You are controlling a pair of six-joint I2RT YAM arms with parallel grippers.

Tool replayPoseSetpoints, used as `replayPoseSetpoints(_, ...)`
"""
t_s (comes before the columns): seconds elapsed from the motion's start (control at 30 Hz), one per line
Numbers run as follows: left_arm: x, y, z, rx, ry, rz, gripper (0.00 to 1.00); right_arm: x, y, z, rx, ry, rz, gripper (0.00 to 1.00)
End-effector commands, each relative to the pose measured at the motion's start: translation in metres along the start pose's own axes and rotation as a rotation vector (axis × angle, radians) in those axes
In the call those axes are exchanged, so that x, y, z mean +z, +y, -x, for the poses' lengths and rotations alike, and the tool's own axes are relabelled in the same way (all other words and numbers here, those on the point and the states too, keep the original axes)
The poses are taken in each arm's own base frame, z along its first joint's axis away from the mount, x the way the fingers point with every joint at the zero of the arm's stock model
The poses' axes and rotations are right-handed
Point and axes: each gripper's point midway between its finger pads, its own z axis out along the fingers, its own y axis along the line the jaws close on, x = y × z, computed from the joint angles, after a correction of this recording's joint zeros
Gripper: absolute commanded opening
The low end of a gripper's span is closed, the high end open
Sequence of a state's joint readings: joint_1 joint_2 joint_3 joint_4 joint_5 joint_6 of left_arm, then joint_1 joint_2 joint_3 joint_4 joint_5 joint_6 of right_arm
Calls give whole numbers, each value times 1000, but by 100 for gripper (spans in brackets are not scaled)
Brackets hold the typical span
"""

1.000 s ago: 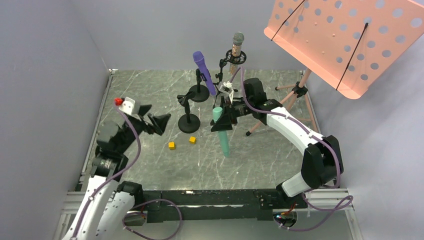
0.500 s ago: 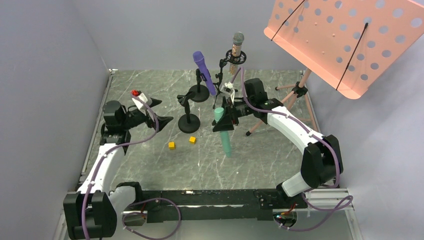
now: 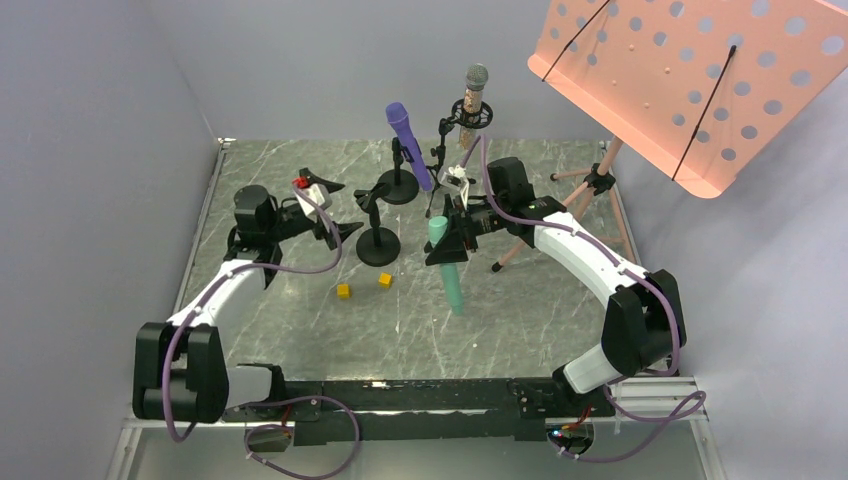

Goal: Attach the microphones to the stand

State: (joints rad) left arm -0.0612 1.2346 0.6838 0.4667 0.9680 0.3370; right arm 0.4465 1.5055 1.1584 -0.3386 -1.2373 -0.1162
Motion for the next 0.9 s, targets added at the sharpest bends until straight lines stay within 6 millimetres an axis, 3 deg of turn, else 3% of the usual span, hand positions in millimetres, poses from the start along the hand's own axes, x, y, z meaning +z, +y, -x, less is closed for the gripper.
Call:
replayPoseSetpoints(0.0, 17, 17, 21, 102, -43, 8, 99, -3, 8, 19, -85, -24, 21, 11)
replayPoseSetpoints(0.37, 49, 12, 0, 32, -13, -29, 99, -5, 8, 19, -86, -24, 20, 11)
replayPoseSetpoints(0.87, 53, 12, -3, -49, -39, -1, 92, -8, 7, 20, -83, -28, 21, 11)
